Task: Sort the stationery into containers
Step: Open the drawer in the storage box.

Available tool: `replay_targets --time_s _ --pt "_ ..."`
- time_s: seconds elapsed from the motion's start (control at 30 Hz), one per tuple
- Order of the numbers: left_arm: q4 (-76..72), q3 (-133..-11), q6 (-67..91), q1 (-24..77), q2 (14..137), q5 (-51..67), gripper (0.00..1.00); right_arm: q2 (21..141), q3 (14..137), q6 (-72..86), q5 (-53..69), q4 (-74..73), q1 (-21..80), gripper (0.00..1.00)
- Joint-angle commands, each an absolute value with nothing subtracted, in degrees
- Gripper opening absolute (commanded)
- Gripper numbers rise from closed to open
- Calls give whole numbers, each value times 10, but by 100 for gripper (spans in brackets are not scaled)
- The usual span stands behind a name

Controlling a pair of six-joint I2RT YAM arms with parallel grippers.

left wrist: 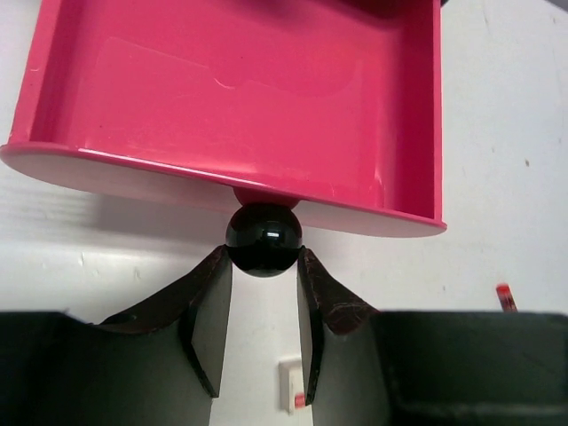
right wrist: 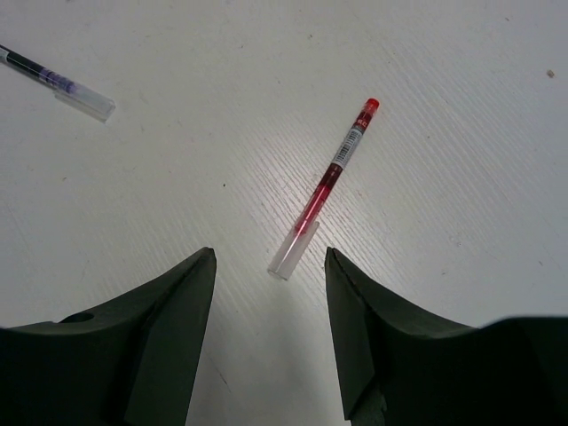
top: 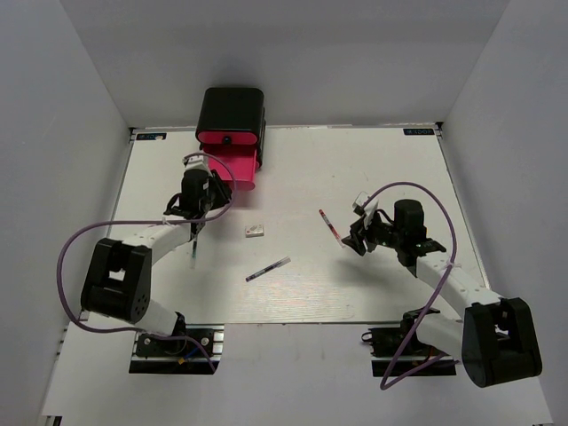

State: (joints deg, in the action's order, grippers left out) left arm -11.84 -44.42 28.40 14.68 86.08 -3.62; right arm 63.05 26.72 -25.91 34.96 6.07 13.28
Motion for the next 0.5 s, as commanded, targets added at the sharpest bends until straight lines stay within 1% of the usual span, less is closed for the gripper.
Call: replay_targets --time_s 0.0,0.47 --pt "-135 -433 279 153 793 4 0 618 265 -258 364 62 135 59" --pt "-84 -352 289 175 686 32 0 602 260 -258 367 53 138 57"
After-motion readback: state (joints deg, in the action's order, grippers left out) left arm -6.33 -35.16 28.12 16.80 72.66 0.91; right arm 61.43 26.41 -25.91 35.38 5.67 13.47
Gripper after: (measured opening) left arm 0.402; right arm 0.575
